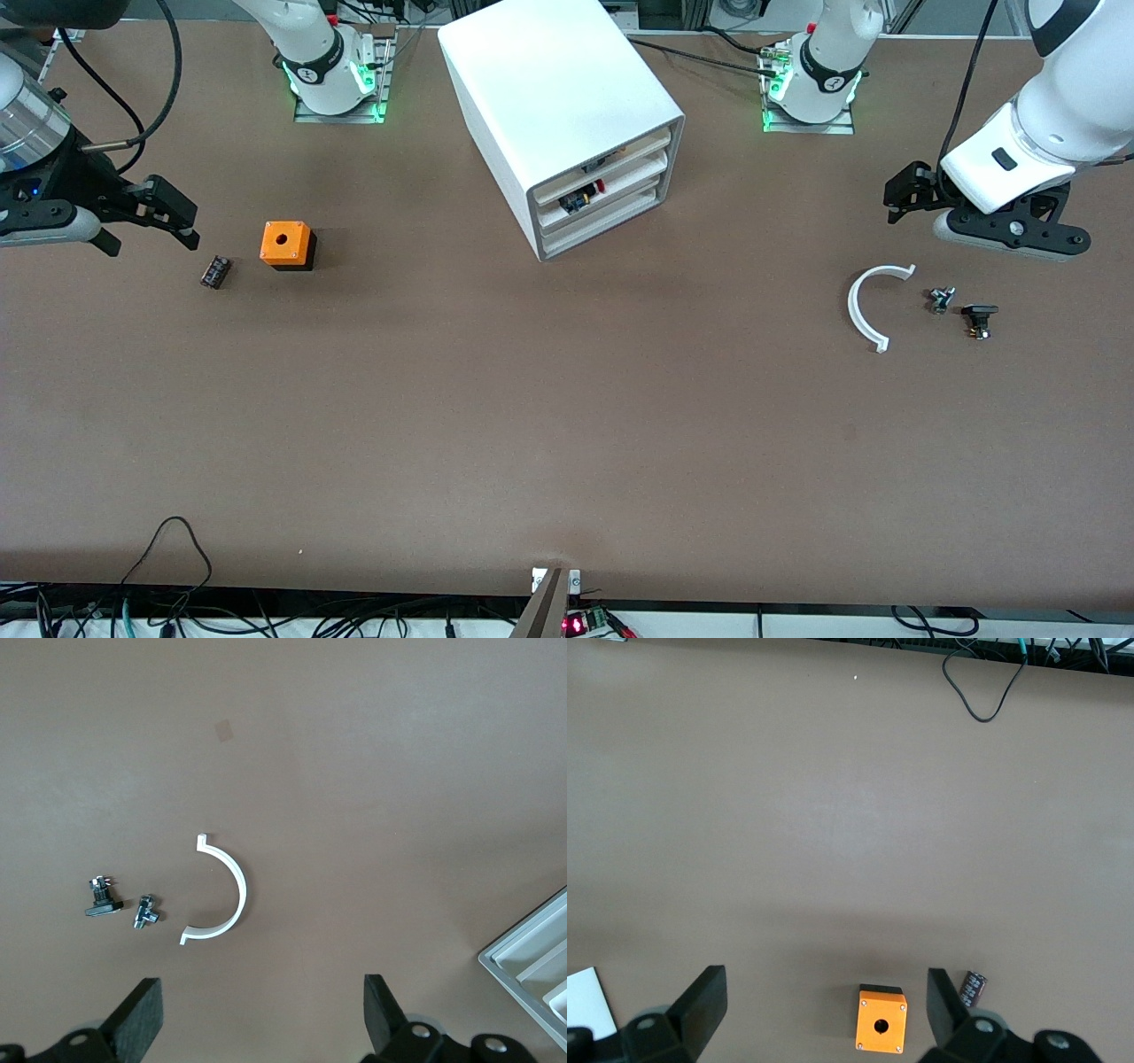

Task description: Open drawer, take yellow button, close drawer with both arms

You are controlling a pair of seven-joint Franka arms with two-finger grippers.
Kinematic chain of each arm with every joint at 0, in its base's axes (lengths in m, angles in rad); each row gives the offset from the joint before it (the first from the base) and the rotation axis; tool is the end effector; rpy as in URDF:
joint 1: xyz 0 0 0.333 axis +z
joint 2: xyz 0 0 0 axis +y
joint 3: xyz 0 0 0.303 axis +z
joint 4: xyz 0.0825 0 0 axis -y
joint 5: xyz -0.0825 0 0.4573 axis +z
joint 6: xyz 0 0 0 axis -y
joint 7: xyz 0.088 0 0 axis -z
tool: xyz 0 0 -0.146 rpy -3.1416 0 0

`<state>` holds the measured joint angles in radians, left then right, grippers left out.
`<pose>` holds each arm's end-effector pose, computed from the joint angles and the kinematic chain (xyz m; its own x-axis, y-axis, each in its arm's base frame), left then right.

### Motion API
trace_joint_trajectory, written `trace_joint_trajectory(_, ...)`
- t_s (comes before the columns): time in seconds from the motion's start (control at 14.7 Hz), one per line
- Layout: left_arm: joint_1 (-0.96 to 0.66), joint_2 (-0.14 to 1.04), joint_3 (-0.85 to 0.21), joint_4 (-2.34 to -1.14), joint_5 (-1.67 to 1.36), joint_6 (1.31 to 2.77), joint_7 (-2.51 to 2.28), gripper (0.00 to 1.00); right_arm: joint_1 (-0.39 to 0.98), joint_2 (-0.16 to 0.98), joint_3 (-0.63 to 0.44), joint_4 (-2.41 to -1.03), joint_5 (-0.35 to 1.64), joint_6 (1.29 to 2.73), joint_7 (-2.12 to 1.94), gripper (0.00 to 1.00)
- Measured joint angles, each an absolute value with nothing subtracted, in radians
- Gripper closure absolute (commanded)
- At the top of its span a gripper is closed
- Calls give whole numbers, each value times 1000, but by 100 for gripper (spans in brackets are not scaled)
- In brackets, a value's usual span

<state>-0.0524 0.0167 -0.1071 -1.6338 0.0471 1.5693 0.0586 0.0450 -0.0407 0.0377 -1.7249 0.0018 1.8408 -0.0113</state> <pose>0.6190 -0.0923 0.5280 0.9729 -0.2158 -0.0835 -0.2197 -0.9747 -0.0403 0.6413 0.0537 0.5388 0.9834 0.0926 0.1559 0.0935 -0.9956 0.0015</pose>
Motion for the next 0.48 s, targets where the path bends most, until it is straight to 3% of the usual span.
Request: trace_joint_trajectory(0.48, -53, 17, -107, -1634, 47, 1569, 59, 0, 45, -40, 38, -1711, 2, 1839, -11, 0)
